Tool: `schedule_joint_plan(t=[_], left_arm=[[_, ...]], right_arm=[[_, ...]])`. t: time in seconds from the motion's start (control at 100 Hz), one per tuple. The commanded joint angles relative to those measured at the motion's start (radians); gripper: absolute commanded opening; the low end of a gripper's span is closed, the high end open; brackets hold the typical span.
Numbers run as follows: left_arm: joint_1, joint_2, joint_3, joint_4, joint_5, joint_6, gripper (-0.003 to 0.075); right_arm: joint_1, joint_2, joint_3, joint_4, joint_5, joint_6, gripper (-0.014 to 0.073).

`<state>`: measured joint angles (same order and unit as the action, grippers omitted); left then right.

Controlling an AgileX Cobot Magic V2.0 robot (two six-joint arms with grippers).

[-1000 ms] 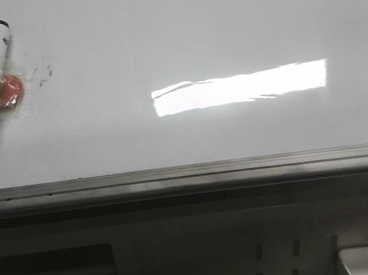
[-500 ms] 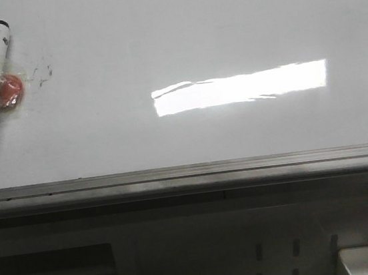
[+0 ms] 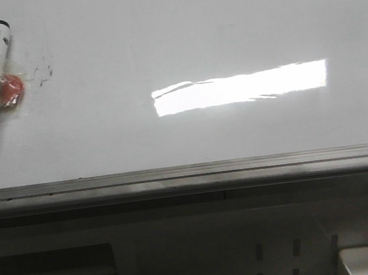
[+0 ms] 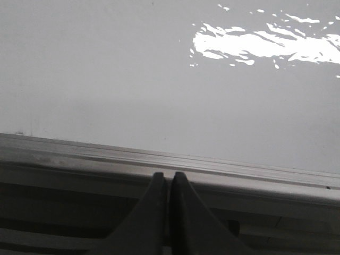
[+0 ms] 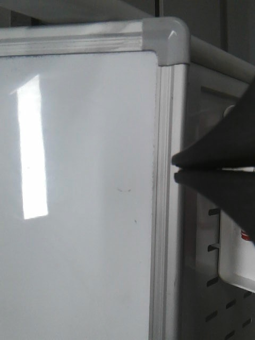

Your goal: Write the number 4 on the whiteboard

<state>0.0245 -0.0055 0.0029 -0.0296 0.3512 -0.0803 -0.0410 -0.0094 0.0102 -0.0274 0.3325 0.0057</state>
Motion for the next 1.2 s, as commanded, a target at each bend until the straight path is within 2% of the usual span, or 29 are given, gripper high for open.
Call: schedule_joint_plan(t=[0.0, 0.31, 0.58, 0.9, 1.19], left_arm=[[0.0, -0.025, 0.036, -0.011, -0.031, -0.001, -0.002], [0.0, -0.025, 0.036, -0.011, -0.031, -0.001, -0.002], [0.0, -0.025, 0.036, -0.011, -0.031, -0.001, -0.002], [0.0, -0.025, 0.036, 0.147, -0.138, 0.012, -0.002], [0.0, -0.025, 0.036, 0.194, -0.24, 0.012, -0.002]], right_arm=[[-0.005, -0.016, 0.024, -0.001, -0.017, -0.006, -0.0066], [-0.005, -0.016, 0.024, -0.001, -0.078, -0.006, -0.0066], [-0.005, -0.016, 0.024, -0.001, -0.075, -0.006, -0.0066], [-0.005, -0.016, 0.024, -0.001, -0.077, -0.006, -0.0066], [-0.005, -0.016, 0.024, 0.016, -0.109, -0.006, -0.0066]])
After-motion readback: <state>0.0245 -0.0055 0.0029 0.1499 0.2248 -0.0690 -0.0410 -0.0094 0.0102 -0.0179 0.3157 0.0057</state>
